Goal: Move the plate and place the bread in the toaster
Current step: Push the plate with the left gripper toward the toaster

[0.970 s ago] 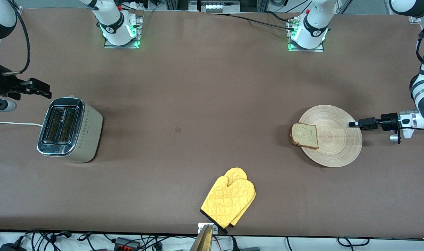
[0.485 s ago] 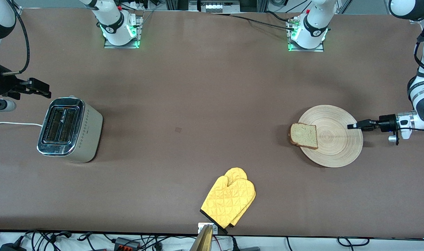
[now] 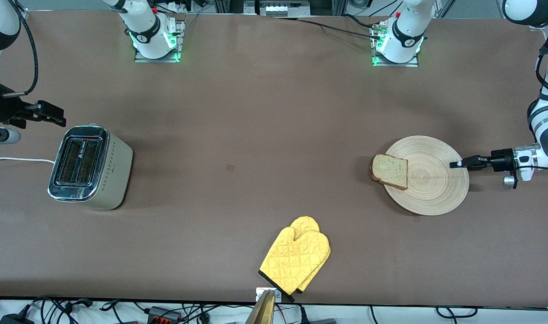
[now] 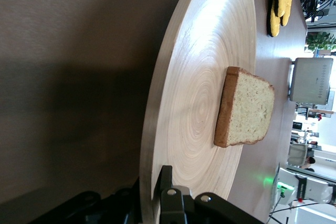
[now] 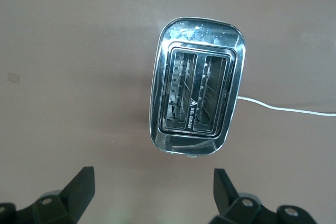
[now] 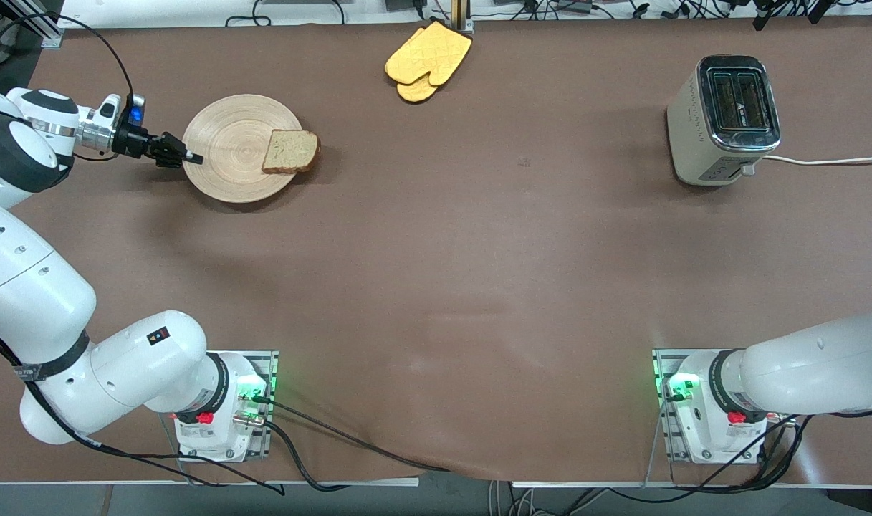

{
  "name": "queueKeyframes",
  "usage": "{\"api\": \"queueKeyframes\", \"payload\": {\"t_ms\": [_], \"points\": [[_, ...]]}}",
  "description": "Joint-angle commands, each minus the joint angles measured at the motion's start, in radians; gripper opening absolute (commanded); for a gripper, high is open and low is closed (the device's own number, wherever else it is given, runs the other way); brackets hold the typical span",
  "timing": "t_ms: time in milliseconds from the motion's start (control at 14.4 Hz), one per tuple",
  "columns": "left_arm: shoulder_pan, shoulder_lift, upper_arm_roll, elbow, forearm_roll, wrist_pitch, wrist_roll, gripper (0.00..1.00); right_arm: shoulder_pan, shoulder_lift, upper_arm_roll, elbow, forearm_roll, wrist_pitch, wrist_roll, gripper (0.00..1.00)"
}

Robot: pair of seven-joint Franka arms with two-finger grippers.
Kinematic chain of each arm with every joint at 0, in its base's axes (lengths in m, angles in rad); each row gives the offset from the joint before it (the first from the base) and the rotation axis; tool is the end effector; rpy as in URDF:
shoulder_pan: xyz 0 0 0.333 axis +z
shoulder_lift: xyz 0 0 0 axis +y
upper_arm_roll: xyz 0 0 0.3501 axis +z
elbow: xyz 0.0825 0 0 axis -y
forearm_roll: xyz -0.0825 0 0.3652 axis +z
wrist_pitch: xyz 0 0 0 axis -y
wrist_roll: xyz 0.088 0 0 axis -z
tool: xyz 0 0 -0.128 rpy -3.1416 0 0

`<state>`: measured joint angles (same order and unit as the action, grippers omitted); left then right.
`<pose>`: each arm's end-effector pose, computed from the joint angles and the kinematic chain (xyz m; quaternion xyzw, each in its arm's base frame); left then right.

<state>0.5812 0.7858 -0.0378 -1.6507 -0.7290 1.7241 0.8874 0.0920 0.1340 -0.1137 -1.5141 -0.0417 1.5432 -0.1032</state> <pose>0.5610 0.2535 0.1640 0.8875 0.0227 -0.0332 0.4590 0.5728 -0.0134 0.5871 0.9974 0.0413 -0.0536 0.0251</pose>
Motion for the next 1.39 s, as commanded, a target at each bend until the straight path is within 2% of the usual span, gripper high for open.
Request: {"api": "queueKeyframes", "payload": {"t_ms": [0, 139, 208, 277, 485, 624, 970, 1317], "points": [[-0.001, 0.010, -0.063, 0.017, -0.052, -0.021, -0.108, 0.01, -0.003, -0.001, 0.003, 0.015, 0.008, -0.011, -0.004, 1.00], [-0.011, -0.005, -0.115, 0.006, -0.061, -0.012, -0.185, 0.01, -0.001, -0.001, 0.003, 0.017, 0.008, -0.011, -0.004, 1.00], [-0.011, -0.008, -0.163, -0.009, -0.066, 0.014, -0.197, 0.01, -0.003, -0.001, 0.003, 0.017, 0.011, -0.012, -0.003, 1.00], [-0.011, -0.026, -0.201, -0.058, -0.081, 0.064, -0.202, 0.01, -0.002, 0.001, 0.003, 0.017, 0.011, -0.012, -0.003, 1.00], [-0.009, -0.164, -0.360, -0.314, -0.222, 0.341, -0.202, 0.01, -0.003, 0.003, 0.003, 0.015, 0.011, -0.040, -0.003, 1.00], [-0.008, -0.191, -0.479, -0.408, -0.309, 0.471, -0.202, 0.01, 0.000, 0.001, 0.003, 0.014, 0.013, -0.054, -0.001, 1.00], [-0.098, -0.153, -0.638, -0.468, -0.440, 0.728, -0.186, 0.01, 0.008, 0.019, 0.006, 0.012, 0.014, -0.100, 0.000, 1.00], [-0.364, -0.128, -0.651, -0.443, -0.685, 0.888, -0.168, 0.01, 0.031, 0.052, 0.008, 0.011, 0.040, -0.120, 0.014, 1.00]]}}
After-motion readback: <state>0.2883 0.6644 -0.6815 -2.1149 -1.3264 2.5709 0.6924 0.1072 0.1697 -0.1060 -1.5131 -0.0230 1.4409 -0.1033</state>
